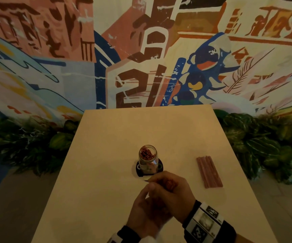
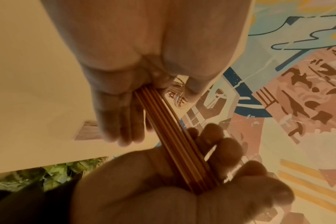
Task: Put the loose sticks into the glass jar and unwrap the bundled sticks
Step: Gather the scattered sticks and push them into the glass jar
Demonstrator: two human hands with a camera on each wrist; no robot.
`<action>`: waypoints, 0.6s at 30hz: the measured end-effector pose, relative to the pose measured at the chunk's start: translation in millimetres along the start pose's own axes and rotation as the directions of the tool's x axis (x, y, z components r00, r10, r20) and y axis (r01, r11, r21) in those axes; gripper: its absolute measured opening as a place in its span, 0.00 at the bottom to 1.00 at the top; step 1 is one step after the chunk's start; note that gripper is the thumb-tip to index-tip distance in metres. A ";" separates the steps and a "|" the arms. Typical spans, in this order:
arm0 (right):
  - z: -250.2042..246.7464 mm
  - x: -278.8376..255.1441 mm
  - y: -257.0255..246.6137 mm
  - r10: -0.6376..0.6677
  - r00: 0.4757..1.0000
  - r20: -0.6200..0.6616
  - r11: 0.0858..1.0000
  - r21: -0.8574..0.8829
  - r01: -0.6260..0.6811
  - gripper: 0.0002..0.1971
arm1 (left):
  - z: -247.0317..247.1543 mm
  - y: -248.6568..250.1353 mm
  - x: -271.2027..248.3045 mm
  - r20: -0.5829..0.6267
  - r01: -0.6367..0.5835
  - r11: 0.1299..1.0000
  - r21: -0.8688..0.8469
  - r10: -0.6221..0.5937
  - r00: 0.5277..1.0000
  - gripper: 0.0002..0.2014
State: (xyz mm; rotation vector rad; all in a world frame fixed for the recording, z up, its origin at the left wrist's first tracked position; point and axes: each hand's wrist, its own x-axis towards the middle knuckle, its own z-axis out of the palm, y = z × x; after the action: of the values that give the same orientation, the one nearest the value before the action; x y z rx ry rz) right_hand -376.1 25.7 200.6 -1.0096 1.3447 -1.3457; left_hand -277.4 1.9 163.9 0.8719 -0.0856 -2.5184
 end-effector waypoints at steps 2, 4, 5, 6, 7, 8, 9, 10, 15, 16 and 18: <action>-2.0 0.3 -5.0 0.019 1.000 0.016 1.000 0.025 -0.019 0.14 | 3.9 1.0 -0.3 -0.014 -0.027 1.000 -0.001 0.027 1.000 0.18; -2.2 1.8 -4.4 0.025 0.999 0.022 0.999 0.034 -0.026 0.15 | 7.0 -0.2 0.6 -0.019 -0.043 0.999 0.002 0.043 0.999 0.18; -1.8 2.5 -2.9 0.022 1.000 0.015 0.999 0.043 -0.023 0.14 | 9.0 -0.2 -0.4 -0.021 -0.047 0.999 -0.005 0.047 0.999 0.18; -0.4 3.3 -2.5 0.019 1.000 0.005 0.998 0.052 -0.020 0.12 | 10.8 0.7 -2.8 -0.019 -0.050 0.999 -0.005 0.050 0.999 0.18; 1.2 3.9 -1.2 0.013 1.000 -0.006 0.999 0.050 -0.013 0.10 | 10.3 2.5 -3.6 -0.022 -0.042 0.999 -0.012 0.042 0.999 0.19; 3.5 4.2 -1.1 0.007 1.000 -0.014 0.999 0.051 -0.006 0.08 | 9.2 5.0 -4.0 -0.034 -0.029 1.000 -0.011 0.029 0.999 0.19; 5.8 4.8 -1.0 0.001 1.000 -0.022 0.999 0.053 0.000 0.04 | 7.4 7.7 -4.0 -0.048 -0.018 1.000 -0.011 0.017 0.999 0.20; 8.4 5.2 -2.4 0.002 1.000 -0.030 0.998 0.070 0.000 0.01 | 5.8 10.1 -4.8 -0.061 -0.010 1.000 -0.013 0.009 0.998 0.21; 21.1 12.8 2.8 0.002 0.997 -0.073 0.995 0.102 0.006 0.04 | -5.5 22.8 -6.3 -0.090 0.025 1.000 0.003 -0.025 0.996 0.24; 23.7 14.7 5.6 0.013 0.997 -0.069 0.995 0.104 -0.006 0.05 | -6.1 25.2 -6.6 -0.094 0.039 0.999 0.011 -0.037 0.995 0.23; 29.7 17.5 10.2 0.032 0.998 -0.057 0.996 0.089 -0.026 0.12 | -8.7 29.8 -7.4 -0.112 0.061 0.998 0.019 -0.058 0.992 0.21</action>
State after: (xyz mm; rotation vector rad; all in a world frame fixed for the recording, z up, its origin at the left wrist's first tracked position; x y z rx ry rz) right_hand -350.1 2.8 190.9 -0.8938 1.3263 -1.4102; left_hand -254.8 -20.4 167.4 1.0362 -0.0522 -2.5219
